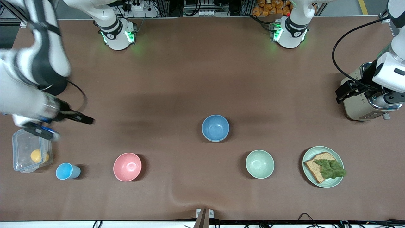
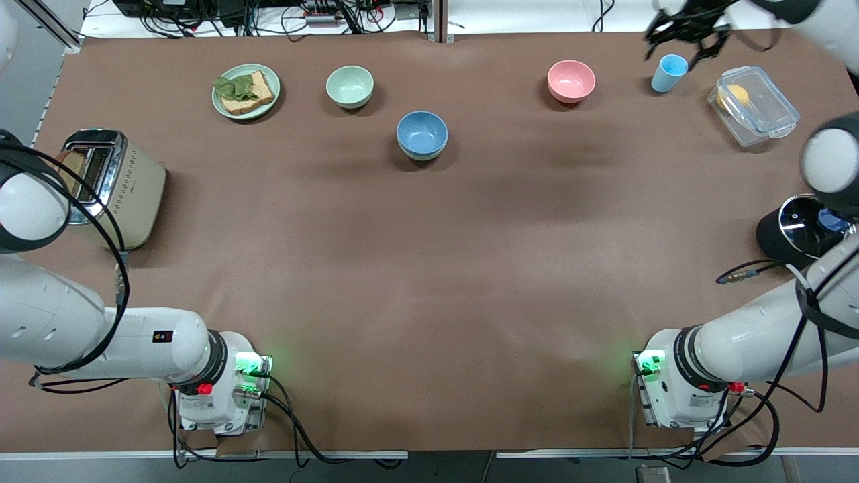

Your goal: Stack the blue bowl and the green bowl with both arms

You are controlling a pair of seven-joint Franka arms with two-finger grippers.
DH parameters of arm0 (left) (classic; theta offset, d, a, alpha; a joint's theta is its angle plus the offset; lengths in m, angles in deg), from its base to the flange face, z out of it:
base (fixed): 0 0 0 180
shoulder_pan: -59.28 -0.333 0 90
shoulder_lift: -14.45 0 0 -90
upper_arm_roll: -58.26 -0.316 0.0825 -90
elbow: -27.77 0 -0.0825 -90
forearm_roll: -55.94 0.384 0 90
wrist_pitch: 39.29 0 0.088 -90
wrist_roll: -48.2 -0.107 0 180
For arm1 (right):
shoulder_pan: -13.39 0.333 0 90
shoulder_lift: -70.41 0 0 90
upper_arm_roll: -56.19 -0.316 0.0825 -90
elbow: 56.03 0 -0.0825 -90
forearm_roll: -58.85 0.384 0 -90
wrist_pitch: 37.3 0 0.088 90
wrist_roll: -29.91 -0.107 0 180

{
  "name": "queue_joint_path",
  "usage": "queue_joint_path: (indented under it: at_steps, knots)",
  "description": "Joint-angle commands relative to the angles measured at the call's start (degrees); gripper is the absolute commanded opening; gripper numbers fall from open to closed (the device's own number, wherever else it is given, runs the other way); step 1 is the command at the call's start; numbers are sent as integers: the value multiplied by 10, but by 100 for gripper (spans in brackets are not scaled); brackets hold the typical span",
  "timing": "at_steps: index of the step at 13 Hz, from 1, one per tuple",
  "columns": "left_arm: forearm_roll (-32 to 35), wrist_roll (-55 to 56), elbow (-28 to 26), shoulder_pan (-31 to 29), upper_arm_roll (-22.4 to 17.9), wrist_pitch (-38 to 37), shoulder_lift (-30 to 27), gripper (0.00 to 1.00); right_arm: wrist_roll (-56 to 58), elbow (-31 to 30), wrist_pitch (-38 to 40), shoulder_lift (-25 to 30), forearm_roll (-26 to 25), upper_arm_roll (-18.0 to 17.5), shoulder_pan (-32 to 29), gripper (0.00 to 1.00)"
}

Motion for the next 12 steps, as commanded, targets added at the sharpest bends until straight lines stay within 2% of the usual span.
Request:
queue_joint_path:
  at_steps: [1, 2, 3, 7, 12]
  knots:
    - [-12, -14, -1, 10, -9, -20, -9, 100, 48, -30, 52, 84, -50, -105, -100, 100]
    - [-19, -15, -1, 10, -8, -37, -9, 100, 49, -28, 69, 99, -73, -130, -116, 100]
    - [-25, -15, -1, 11, -8, -50, -9, 100, 55, -25, 81, 109, -77, -136, -118, 100]
    - [-26, -48, -1, 11, -9, -76, -9, 100, 139, 27, 123, 115, -80, -135, -139, 100]
    - [-28, -52, 16, 12, -12, -101, -9, 100, 141, 57, 143, 114, -80, -130, -139, 100]
